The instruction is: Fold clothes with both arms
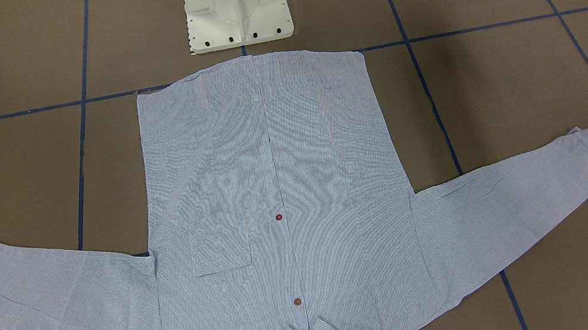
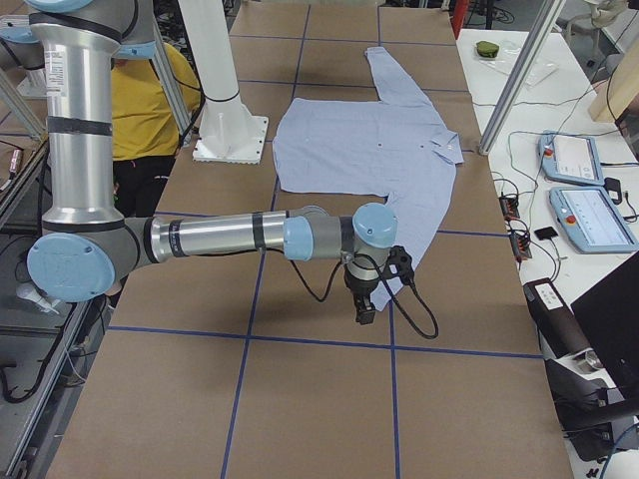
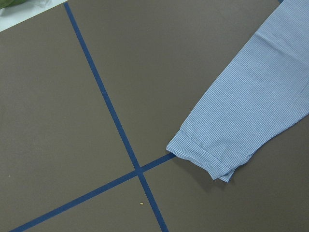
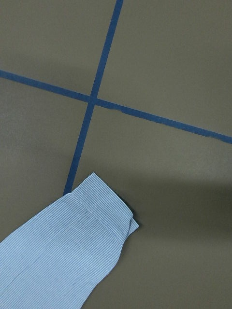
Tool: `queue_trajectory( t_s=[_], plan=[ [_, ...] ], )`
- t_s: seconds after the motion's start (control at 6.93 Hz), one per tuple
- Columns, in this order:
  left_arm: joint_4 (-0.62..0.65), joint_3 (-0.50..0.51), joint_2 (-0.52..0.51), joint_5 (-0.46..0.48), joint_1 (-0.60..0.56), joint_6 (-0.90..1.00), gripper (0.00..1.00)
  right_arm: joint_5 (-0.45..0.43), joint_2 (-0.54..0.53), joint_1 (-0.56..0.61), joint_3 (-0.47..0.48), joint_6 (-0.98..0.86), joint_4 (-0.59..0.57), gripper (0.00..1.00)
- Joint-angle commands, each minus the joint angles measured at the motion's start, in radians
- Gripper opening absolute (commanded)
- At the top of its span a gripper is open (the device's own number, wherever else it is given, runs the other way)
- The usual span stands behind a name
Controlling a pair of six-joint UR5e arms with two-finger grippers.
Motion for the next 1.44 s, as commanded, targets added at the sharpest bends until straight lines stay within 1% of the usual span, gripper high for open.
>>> queue_trajectory(
  t_s=[0.0,0.14,0.43,0.58,1.01,1.3],
  plan=[
    [-0.013,-0.010,0.010,-0.003,-0.001,0.002,0.99,0.039,-0.018,0.015,0.008,-0.008,-0.016,1.00],
    [-0.012,-0.012,0.012,-0.001,-0.003,0.002,0.99,0.037,-0.018,0.015,0.012,0.006,-0.016,1.00],
    [-0.013,-0.014,0.024,-0.006,-0.004,0.002,0.99,0.030,-0.006,0.015,0.051,0.006,0.004,1.00],
    [-0.015,-0.009,0.024,-0.001,-0.003,0.002,0.99,0.035,-0.006,0.013,0.048,0.007,0.064,1.00],
    [-0.015,-0.009,0.021,-0.001,-0.003,0.002,0.99,0.092,-0.020,0.013,0.042,0.006,0.168,1.00],
    [-0.015,-0.026,0.023,-0.007,-0.004,0.000,0.99,0.115,-0.032,0.013,0.035,0.001,0.176,1.00]
  ],
)
